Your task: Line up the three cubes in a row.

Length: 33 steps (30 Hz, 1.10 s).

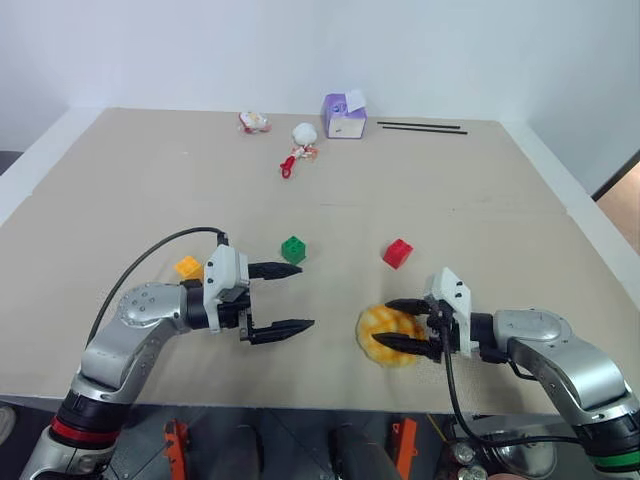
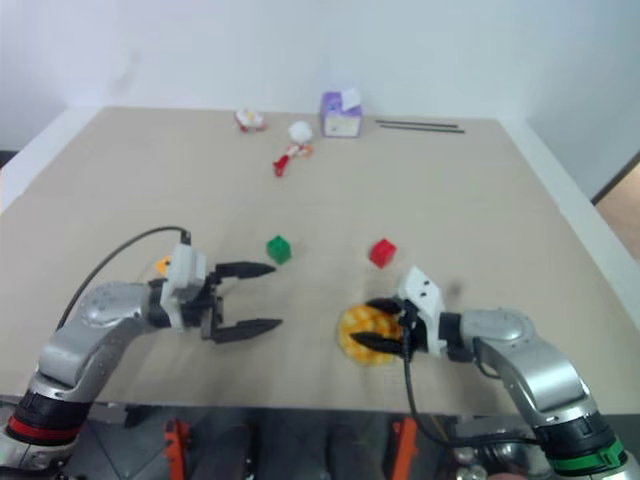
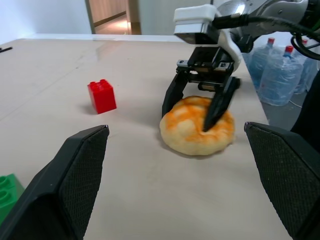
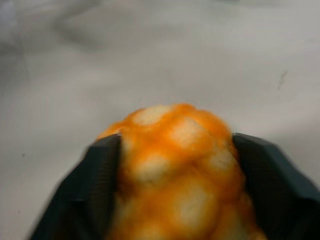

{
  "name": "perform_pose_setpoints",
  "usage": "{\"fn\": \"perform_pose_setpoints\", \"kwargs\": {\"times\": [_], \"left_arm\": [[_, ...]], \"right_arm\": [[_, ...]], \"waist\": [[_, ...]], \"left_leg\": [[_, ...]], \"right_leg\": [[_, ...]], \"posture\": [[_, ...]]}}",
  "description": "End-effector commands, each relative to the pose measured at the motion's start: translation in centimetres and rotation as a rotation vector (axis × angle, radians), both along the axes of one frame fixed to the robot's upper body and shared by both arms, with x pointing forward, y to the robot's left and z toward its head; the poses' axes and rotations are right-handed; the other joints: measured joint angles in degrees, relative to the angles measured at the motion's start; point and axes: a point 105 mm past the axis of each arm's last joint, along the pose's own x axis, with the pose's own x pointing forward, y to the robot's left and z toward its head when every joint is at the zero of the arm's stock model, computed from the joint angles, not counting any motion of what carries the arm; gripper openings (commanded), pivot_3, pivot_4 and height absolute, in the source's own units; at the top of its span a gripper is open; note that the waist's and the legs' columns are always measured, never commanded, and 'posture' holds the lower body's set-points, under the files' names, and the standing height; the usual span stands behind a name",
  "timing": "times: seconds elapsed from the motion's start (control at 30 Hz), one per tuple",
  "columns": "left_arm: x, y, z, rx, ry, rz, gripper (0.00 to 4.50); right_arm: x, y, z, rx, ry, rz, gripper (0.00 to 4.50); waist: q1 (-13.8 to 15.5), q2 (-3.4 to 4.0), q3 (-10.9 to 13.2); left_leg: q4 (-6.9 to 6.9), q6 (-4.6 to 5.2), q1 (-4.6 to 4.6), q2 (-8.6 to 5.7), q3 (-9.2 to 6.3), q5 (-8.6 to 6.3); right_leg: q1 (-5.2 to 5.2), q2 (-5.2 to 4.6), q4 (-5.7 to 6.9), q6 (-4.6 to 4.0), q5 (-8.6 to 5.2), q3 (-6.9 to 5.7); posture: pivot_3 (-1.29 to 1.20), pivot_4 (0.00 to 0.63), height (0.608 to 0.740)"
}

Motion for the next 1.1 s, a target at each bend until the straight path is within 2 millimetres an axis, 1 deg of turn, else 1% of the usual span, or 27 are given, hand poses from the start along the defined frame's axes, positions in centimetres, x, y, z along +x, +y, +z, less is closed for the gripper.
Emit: {"fn": "perform_pose_setpoints", "kwargs": {"times": [0.03, 0.07, 0.1, 0.17, 0.2, 0.27, 0.37, 0.4, 0.43, 0.47, 0.53, 0.6, 0.63, 0.7, 0.73, 0.77, 0.83, 0.87, 0.9, 0.93, 1.0, 1.07, 1.1], "left_arm": [[0.1, -0.3, 0.6, -0.003, -0.042, -0.014, 4.50], [0.2, -0.3, 0.6, -0.003, -0.044, -0.014, 4.50], [0.3, -0.4, 0.6, -0.002, -0.045, -0.015, 4.50], [0.5, -0.5, 0.6, -0.001, -0.048, -0.014, 4.50], [0.6, -0.6, 0.6, -0.001, -0.049, -0.014, 4.50], [1.0, -0.7, 0.9, -0.005, -0.055, -0.009, 4.50], [1.6, -1.1, 1.3, -0.020, -0.061, -0.006, 4.50], [1.7, -1.2, 1.4, -0.023, -0.063, -0.007, 4.50], [2.0, -1.6, 1.7, -0.038, -0.066, -0.003, 4.50], [2.2, -1.8, 1.8, -0.049, -0.068, -0.001, 4.50], [3.1, -3.1, 2.5, -0.092, -0.075, 0.013, 4.50], [3.7, -4.3, 3.1, -0.130, -0.083, 0.018, 4.50], [3.9, -4.9, 3.4, -0.153, -0.084, 0.014, 4.50], [4.5, -6.4, 4.1, -0.200, -0.092, 0.016, 4.50], [4.8, -7.2, 4.5, -0.224, -0.096, 0.017, 4.50], [5.0, -7.8, 4.7, -0.238, -0.106, 0.020, 4.50], [5.4, -9.1, 5.4, -0.269, -0.123, 0.022, 4.50], [5.5, -9.7, 5.7, -0.284, -0.136, 0.025, 4.50], [5.6, -10.1, 5.9, -0.294, -0.144, 0.027, 4.50], [5.6, -10.8, 6.1, -0.304, -0.147, 0.020, 4.50], [5.4, -11.8, 6.3, -0.318, -0.146, 0.002, 4.50], [5.2, -12.4, 6.2, -0.321, -0.146, -0.016, 4.50], [5.1, -12.6, 6.1, -0.320, -0.148, -0.023, 4.50]], "right_arm": [[-0.1, -0.2, -0.5, -0.028, 0.012, -0.011, 1.94], [0.0, -0.1, -0.3, -0.018, 0.005, -0.015, 1.44], [0.0, -0.1, -0.1, -0.011, 0.000, -0.018, 1.32], [0.0, -0.1, 0.2, 0.007, -0.006, -0.025, 0.87], [0.0, -0.1, 0.4, 0.014, -0.008, -0.026, 0.53], [-0.3, -0.2, 1.3, 0.057, -0.016, -0.027, 0.12], [-0.6, -0.3, 4.2, 0.192, -0.055, -0.038, 0.12], [-0.6, -0.3, 4.8, 0.221, -0.067, -0.046, 0.12], [0.4, -1.0, 6.5, 0.283, -0.134, -0.115, 0.12], [1.1, -1.6, 7.7, 0.328, -0.178, -0.167, 0.12], [2.8, -3.8, 10.4, 0.431, -0.293, -0.328, 0.12], [4.1, -5.9, 11.7, 0.462, -0.371, -0.482, 0.12], [5.1, -7.3, 11.6, 0.440, -0.396, -0.588, 0.12], [7.1, -10.9, 10.3, 0.337, -0.421, -0.844, 0.12], [7.7, -12.8, 9.4, 0.290, -0.411, -0.970, 0.12], [8.0, -14.2, 8.8, 0.269, -0.400, -1.054, 0.12], [8.2, -16.7, 7.9, 0.255, -0.390, -1.204, 0.12], [8.1, -17.9, 7.2, 0.220, -0.383, -1.271, 0.12], [8.1, -18.7, 6.7, 0.191, -0.378, -1.312, 0.12], [7.9, -20.0, 6.1, 0.189, -0.354, -1.384, 0.12], [7.5, -21.7, 5.3, 0.185, -0.323, -1.485, 0.12], [7.3, -22.5, 5.1, 0.185, -0.321, -1.531, 0.12], [7.2, -22.7, 5.3, 0.196, -0.329, -1.537, 0.90]], "waist": [[0.0, 0.00, 0.0], [0.0, 0.00, 0.0], [0.0, 0.00, 0.0], [0.0, -0.01, 0.0], [0.0, 0.00, 0.0], [0.0, 0.00, 0.0], [0.0, 0.01, 0.0], [0.0, 0.01, 0.0], [-0.1, 0.01, 0.0], [-0.1, 0.00, 0.0], [-0.1, 0.02, 0.0], [0.0, 0.02, 0.0], [0.0, 0.02, 0.0], [0.0, 0.01, 0.0], [0.0, 0.01, 0.0], [0.1, 0.01, 0.0], [0.0, 0.06, 0.0], [0.0, 0.14, 0.0], [0.0, 0.25, 0.0], [0.0, 0.28, -0.1], [-0.2, 0.31, -0.1], [-0.2, 0.35, -0.1], [-0.2, 0.36, -0.1]], "left_leg": [[0.05, 0.00, -0.01, 0.00, 0.00, 0.00], [0.11, 0.00, -0.01, 0.00, 0.01, 0.00], [0.11, 0.00, -0.01, 0.00, 0.01, 0.00], [0.15, 0.00, -0.01, 0.00, 0.01, 0.00], [0.16, 0.01, -0.01, 0.00, 0.01, 0.00], [0.17, 0.01, -0.01, 0.00, 0.01, 0.01], [0.17, 0.01, -0.07, -0.01, 0.00, 0.01], [0.17, 0.01, -0.09, -0.01, 0.00, 0.01], [0.17, 0.01, -0.10, -0.01, 0.00, 0.01], [0.16, 0.01, -0.08, 0.00, 0.01, 0.01], [0.18, 0.03, -0.08, 0.00, 0.01, 0.02], [0.19, 0.12, -0.08, -0.04, -0.02, 0.09], [0.21, 0.17, -0.11, -0.06, -0.04, 0.13], [0.22, 0.18, -0.12, -0.10, -0.03, 0.15], [0.22, 0.18, -0.13, -0.11, -0.01, 0.15], [0.22, 0.18, -0.13, -0.12, -0.01, 0.15], [0.20, 0.19, -0.17, -0.17, 0.02, 0.15], [0.17, 0.19, -0.18, -0.17, 0.03, 0.15], [0.14, 0.20, -0.20, -0.19, 0.03, 0.14], [0.06, 0.22, -0.21, -0.22, 0.04, 0.13], [-0.06, 0.27, -0.15, -0.22, 0.07, 0.10], [-0.18, 0.27, -0.10, -0.22, 0.06, 0.10], [-0.23, 0.28, -0.08, -0.22, 0.06, 0.10]], "right_leg": [[0.01, 0.00, 0.00, 0.01, 0.01, 0.00], [0.02, -0.01, 0.00, 0.02, 0.04, 0.01], [0.02, -0.01, 0.00, 0.02, 0.04, 0.01], [0.03, -0.01, 0.00, 0.02, 0.06, 0.01], [0.03, -0.01, 0.00, 0.02, 0.07, 0.01], [0.03, 0.00, 0.00, 0.02, 0.10, 0.01], [0.00, 0.00, 0.00, 0.03, 0.10, 0.01], [-0.02, 0.00, 0.00, 0.05, 0.11, 0.02], [-0.02, 0.00, 0.00, 0.06, 0.12, 0.02], [-0.02, 0.01, 0.00, 0.07, 0.13, 0.03], [-0.03, 0.03, 0.00, 0.08, 0.20, 0.03], [0.00, 0.02, 0.00, 0.12, 0.27, 0.03], [0.00, 0.01, -0.01, 0.15, 0.30, 0.03], [0.02, -0.01, -0.02, 0.15, 0.30, 0.05], [0.02, -0.01, -0.04, 0.15, 0.31, 0.07], [0.02, -0.02, -0.04, 0.16, 0.31, 0.09], [-0.04, -0.03, -0.04, 0.17, 0.30, 0.16], [-0.05, -0.03, -0.04, 0.18, 0.29, 0.18], [-0.07, -0.03, -0.04, 0.24, 0.30, 0.20], [-0.11, -0.04, -0.04, 0.42, 0.39, 0.25], [-0.12, -0.02, -0.04, 0.38, 0.36, 0.29], [-0.12, -0.01, -0.04, 0.37, 0.32, 0.29], [-0.12, 0.00, -0.04, 0.35, 0.30, 0.29]], "posture": [[0.00, 0.150, 0.740], [0.00, 0.150, 0.740], [0.00, 0.150, 0.740], [0.00, 0.150, 0.740], [0.00, 0.150, 0.740], [0.00, 0.150, 0.740], [0.00, 0.150, 0.740], [0.00, 0.150, 0.740], [0.00, 0.150, 0.740], [0.00, 0.150, 0.740], [0.00, 0.150, 0.740], [0.00, 0.150, 0.740], [0.00, 0.150, 0.740], [0.00, 0.150, 0.740], [0.00, 0.150, 0.740], [0.00, 0.150, 0.740], [0.00, 0.150, 0.740], [0.00, 0.150, 0.740], [0.00, 0.150, 0.740], [0.00, 0.150, 0.740], [0.00, 0.150, 0.740], [0.00, 0.150, 0.740], [0.00, 0.150, 0.740]]}}
